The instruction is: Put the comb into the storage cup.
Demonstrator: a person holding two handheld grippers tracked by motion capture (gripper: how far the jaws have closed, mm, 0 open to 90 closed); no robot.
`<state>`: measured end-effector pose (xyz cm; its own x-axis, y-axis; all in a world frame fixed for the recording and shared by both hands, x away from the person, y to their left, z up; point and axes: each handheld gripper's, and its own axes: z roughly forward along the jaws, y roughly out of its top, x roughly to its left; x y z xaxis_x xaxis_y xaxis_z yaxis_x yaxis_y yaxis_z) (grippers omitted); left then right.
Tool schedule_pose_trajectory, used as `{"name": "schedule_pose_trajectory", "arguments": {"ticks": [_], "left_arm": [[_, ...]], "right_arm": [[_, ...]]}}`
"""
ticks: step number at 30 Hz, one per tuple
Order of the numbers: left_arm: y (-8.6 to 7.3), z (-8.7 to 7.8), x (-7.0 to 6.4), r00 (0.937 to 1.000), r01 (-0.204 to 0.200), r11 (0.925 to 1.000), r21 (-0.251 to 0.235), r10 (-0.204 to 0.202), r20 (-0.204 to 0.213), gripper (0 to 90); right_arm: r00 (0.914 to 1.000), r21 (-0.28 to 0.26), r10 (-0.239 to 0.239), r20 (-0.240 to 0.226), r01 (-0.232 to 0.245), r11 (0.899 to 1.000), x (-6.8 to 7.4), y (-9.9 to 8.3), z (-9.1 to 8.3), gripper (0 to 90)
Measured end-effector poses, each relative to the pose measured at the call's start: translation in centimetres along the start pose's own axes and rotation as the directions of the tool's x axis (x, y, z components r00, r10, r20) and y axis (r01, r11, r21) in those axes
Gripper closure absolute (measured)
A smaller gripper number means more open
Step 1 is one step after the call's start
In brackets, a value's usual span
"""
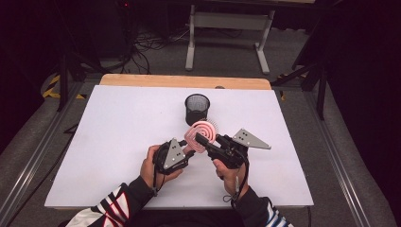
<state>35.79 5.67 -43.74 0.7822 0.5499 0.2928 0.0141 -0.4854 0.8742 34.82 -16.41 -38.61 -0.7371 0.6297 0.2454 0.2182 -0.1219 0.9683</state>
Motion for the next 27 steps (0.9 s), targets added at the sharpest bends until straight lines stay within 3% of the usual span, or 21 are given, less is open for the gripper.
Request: {"name": "schedule_pose_trajectory", "arguments": {"ticks": [11,15,20,27], "left_arm": [[-0.1,-0.3,0.1,0.9992,-0.014,0.9997,-0.018,0.014,0.037,35.3],[-0.5,-0.8,0.6,0.9951,0.001,0.9994,-0.035,0.003,0.099,27.2],[-1.1,-1.9,1.4,0.9921,-0.006,0.9989,-0.047,0.012,0.125,20.0],[-2.3,-3.8,3.2,0.9938,0.031,0.9982,-0.052,-0.026,0.108,15.1]], "right_arm": [[0.9987,-0.045,-0.049,0.015,0.049,0.998,-0.2,1.5,-1.6,62.8],[0.9975,-0.05,-0.064,0.031,0.065,0.997,-0.4,2.0,-2.2,63.1],[0.9952,-0.052,-0.085,0.048,0.088,0.995,-0.7,2.2,-2.6,63.1],[0.9913,-0.043,-0.114,0.066,0.117,0.992,-0.7,2.3,-2.9,63.1]]}}
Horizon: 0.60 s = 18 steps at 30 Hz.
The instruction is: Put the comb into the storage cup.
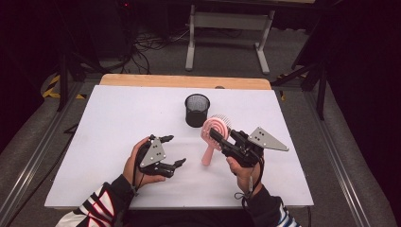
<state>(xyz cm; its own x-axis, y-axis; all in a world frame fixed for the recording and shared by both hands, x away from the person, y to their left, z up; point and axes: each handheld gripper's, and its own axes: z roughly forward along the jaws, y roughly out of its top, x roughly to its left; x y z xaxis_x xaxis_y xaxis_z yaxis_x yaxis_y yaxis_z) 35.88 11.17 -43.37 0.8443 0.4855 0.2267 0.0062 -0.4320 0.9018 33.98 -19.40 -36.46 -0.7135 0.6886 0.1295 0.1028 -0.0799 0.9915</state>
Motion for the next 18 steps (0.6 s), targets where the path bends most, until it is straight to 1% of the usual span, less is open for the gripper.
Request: {"name": "schedule_pose_trajectory", "arguments": {"ticks": [1,3,5,6,8,10,11,18], "left_arm": [[-0.1,-0.2,0.1,1.0,0.005,1.0,0.002,-0.005,-0.007,15.1],[-0.5,-0.8,0.5,1.0,0.001,1.0,0.006,-0.001,-0.008,14.4],[-1.0,-1.6,0.9,0.9998,0.006,0.9999,0.011,-0.005,-0.021,13.1],[-1.3,-1.9,1.1,0.9998,0.015,0.9998,0.011,-0.015,-0.013,12.6],[-1.8,-2.7,1.4,0.9995,0.021,0.9997,0.01,-0.021,-0.023,10.7],[-2.2,-3.5,1.7,0.9994,0.027,0.9996,0.005,-0.027,-0.02,10.0],[-2.5,-3.8,1.8,0.999,0.03,0.9995,0.007,-0.03,-0.032,9.5],[-4.1,-6.0,2.6,0.9967,0.055,0.9984,0.011,-0.055,-0.06,8.2]], "right_arm": [[1.0,0.001,-0.008,0.0,0.008,1.0,0.0,0.0,0.0,63.1],[0.9999,0.002,-0.011,-0.002,0.011,1.0,0.0,0.0,0.0,63.1],[0.9998,0.003,-0.02,0.004,0.02,1.0,-0.1,0.1,-0.1,63.0],[0.9998,0.002,-0.019,0.003,0.019,1.0,-0.1,0.1,-0.2,63.1],[0.9996,0.003,-0.026,0.01,0.026,1.0,-0.2,0.1,-0.2,63.1],[0.9995,-0.002,-0.028,0.01,0.029,1.0,-0.3,0.2,-0.3,63.1],[0.9994,-0.002,-0.031,0.015,0.031,1.0,-0.3,0.3,-0.3,63.1],[0.9987,-0.013,-0.046,0.022,0.046,0.999,-0.6,0.9,-0.4,63.1]]}}
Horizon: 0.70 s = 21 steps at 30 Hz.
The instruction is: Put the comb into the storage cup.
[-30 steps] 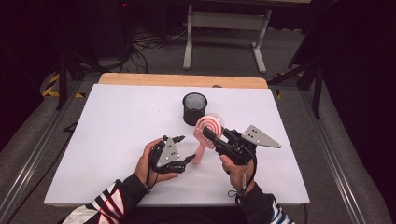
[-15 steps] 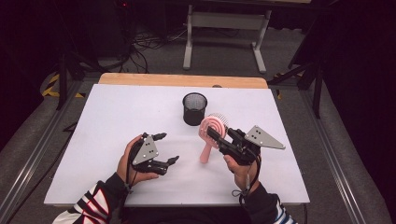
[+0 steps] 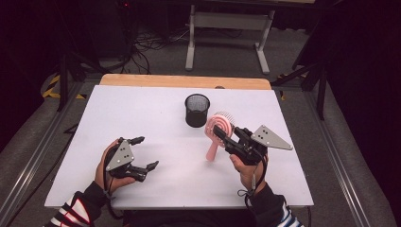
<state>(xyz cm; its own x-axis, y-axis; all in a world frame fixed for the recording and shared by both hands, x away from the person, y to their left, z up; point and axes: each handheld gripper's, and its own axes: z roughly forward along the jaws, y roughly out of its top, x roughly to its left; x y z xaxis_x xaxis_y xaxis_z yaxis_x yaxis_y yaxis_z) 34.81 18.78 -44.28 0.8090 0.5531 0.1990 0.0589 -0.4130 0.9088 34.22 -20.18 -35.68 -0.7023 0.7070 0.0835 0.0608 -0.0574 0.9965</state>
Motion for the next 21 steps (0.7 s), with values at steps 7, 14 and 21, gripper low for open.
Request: {"name": "schedule_pose_trajectory", "arguments": {"ticks": [7,14,21], "left_arm": [[-1.1,-1.6,0.6,0.9994,0.029,0.9995,-0.01,-0.03,-0.016,7.7],[-1.8,-2.8,0.7,0.9983,0.05,0.9986,-0.018,-0.051,-0.028,7.4],[-2.3,-3.1,0.7,0.998,0.061,0.998,-0.016,-0.061,-0.015,7.4]], "right_arm": [[0.9995,-0.014,-0.024,0.022,0.024,1.0,-0.5,1.2,0.0,63.0],[0.9978,-0.035,-0.042,0.051,0.044,0.998,-1.3,3.1,0.4,63.0],[0.9944,-0.046,-0.073,0.076,0.077,0.996,-1.9,5.3,1.5,63.0]]}}
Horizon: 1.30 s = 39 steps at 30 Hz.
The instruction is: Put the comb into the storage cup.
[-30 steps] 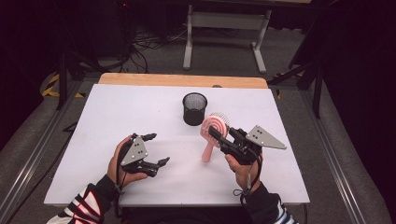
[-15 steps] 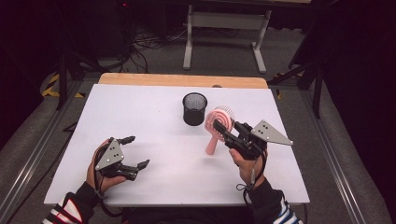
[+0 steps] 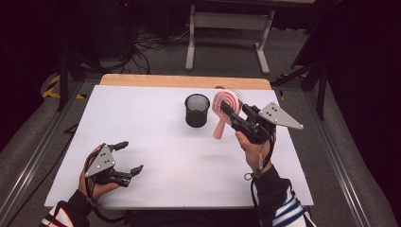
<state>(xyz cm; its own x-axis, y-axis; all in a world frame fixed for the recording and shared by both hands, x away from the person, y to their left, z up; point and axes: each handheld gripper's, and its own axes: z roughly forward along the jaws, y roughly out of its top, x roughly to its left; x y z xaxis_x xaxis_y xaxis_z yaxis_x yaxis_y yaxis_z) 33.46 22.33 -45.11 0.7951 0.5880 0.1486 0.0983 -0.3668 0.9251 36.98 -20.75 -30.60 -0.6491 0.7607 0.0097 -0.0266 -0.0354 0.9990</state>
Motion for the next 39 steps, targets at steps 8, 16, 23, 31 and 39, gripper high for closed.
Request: {"name": "schedule_pose_trajectory", "arguments": {"ticks": [8,16,23,31,39], "left_arm": [[-0.1,0.2,-0.2,0.9999,-0.003,1.0,0.001,0.003,0.015,7.0],[-0.2,0.3,-0.2,0.9996,0.006,1.0,-0.005,-0.005,0.029,7.0],[-0.2,0.3,-0.1,0.9993,0.008,0.9999,-0.007,-0.008,0.036,6.8],[-0.3,0.3,0.2,0.9987,0.02,0.9997,-0.013,-0.02,0.046,6.6],[-0.4,0.6,0.1,0.997,0.03,0.9995,-0.011,-0.029,0.072,6.1]], "right_arm": [[1.0,-0.02,-0.002,0.006,0.002,1.0,-0.7,1.8,1.9,63.1],[0.9994,-0.031,-0.028,0.021,0.028,0.999,-1.0,3.4,4.1,63.1],[0.998,-0.034,-0.05,0.037,0.052,0.998,-0.9,4.1,6.2,63.1],[0.9979,-0.03,-0.035,0.054,0.037,0.999,-0.9,3.8,8.3,63.1],[0.998,-0.039,-0.021,0.059,0.024,0.999,-1.0,3.1,9.8,63.1]]}}
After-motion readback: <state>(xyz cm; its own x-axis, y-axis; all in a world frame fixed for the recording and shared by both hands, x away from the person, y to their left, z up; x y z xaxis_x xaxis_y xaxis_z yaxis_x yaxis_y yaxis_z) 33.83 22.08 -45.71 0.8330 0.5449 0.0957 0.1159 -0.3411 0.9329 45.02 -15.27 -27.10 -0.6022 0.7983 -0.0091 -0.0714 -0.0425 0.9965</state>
